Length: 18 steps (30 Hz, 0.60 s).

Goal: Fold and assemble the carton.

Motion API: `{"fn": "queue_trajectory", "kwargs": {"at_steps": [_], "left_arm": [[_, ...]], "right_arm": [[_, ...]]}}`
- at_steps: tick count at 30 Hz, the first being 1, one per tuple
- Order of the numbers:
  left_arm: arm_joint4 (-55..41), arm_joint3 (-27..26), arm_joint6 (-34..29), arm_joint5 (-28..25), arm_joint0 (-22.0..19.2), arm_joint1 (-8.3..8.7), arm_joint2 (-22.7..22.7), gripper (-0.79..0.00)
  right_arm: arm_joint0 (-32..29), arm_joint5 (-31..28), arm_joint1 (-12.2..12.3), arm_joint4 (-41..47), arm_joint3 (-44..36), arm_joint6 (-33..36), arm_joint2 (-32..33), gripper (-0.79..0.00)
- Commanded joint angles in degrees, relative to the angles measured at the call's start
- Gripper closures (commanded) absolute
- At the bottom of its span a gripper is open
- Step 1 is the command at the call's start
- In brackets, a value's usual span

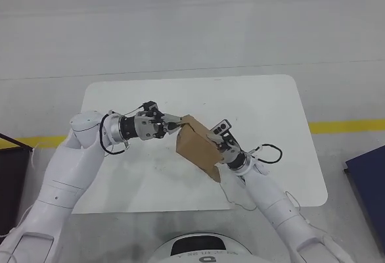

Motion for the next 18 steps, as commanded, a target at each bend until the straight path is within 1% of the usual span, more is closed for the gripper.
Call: {"fn": "queue_trajectory", "kwargs": {"at_steps": [1,5,10,14,18], "left_arm": [[-0.16,-0.59,0.05,0.03,0.53,0.24,-0.90,0.000],[0.27,-2.16,0.26,1.01,2.01,0.85,-2.53,0.000],[1.16,-3.28,0.05,2.90,3.58,1.44,-3.30,0.000],[1.27,-3.61,0.07,3.77,4.62,1.79,-3.73,0.000],[-0.32,-3.04,0.33,3.43,4.88,1.93,-4.60,0.000]], "right_arm": [[0.12,0.11,-0.03,-0.08,0.17,-0.14,-0.02,0.000],[0.46,0.07,-0.09,-0.50,0.50,-0.47,-0.02,0.000],[0.80,-0.03,-0.16,-0.94,0.86,-1.05,-0.05,0.000],[1.25,-0.70,-0.24,-1.46,1.66,-2.01,0.05,0.000],[1.54,-0.97,-0.32,-1.73,2.22,-2.32,0.08,0.000]]}}
